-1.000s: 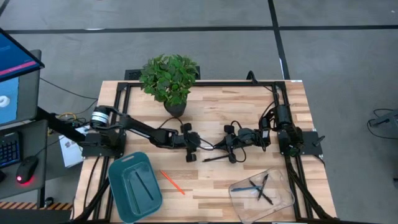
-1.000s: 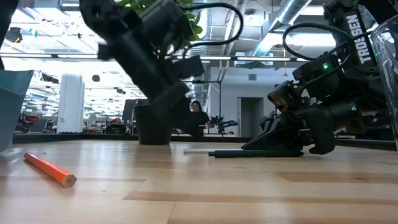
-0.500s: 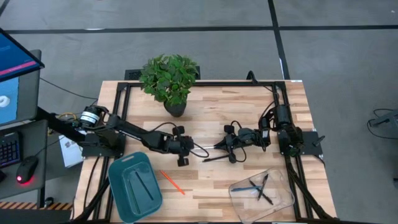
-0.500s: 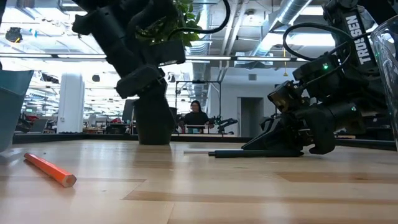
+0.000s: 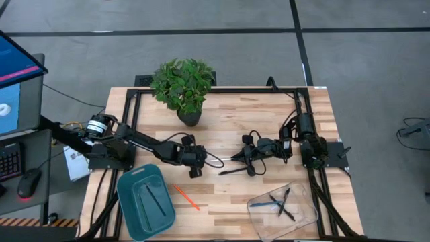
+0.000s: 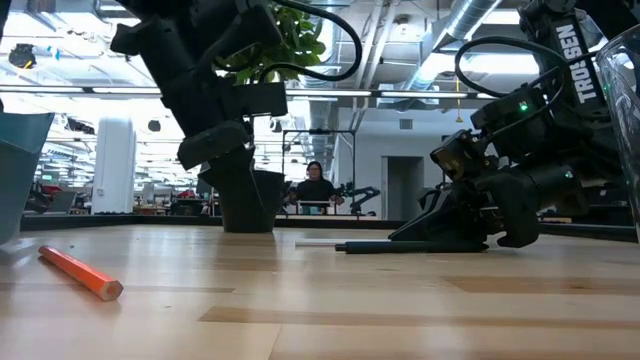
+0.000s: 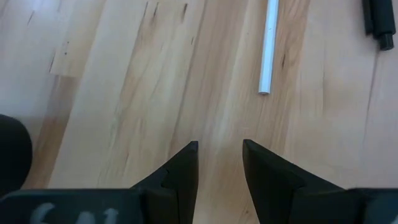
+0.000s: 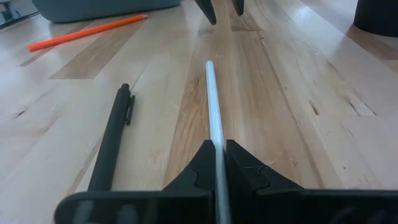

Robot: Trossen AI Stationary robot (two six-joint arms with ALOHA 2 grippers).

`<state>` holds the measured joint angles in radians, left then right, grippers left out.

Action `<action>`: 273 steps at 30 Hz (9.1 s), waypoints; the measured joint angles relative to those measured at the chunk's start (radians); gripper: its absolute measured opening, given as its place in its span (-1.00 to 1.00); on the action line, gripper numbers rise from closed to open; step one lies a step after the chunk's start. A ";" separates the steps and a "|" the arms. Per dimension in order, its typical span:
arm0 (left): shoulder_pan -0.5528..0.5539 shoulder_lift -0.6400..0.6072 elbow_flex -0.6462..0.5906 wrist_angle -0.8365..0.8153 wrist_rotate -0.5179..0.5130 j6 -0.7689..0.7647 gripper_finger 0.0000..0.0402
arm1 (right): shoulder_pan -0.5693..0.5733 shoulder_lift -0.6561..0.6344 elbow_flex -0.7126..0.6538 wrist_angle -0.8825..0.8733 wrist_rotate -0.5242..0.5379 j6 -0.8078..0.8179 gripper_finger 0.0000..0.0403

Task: Sort pens & pencils
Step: Put the white pencil into the blue bin

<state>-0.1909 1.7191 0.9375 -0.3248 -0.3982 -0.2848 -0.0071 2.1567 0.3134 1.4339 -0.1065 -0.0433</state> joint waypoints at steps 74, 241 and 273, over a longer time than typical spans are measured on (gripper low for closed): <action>-0.031 -0.001 0.000 -0.061 -0.070 -0.077 -0.42 | 0.006 -0.833 -0.112 -0.695 0.108 -0.070 -0.82; -0.479 -0.338 0.000 0.905 -0.475 0.687 -0.42 | 0.474 -0.848 0.797 -1.327 0.482 -0.283 -0.82; -0.291 -0.337 -0.187 1.496 0.001 0.801 -0.42 | 0.384 -0.814 0.796 -1.155 0.310 -0.384 -0.82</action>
<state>-0.4819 1.3819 0.7506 1.1709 -0.3969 0.5157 0.3769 1.3426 1.1091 0.2787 0.2031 -0.4274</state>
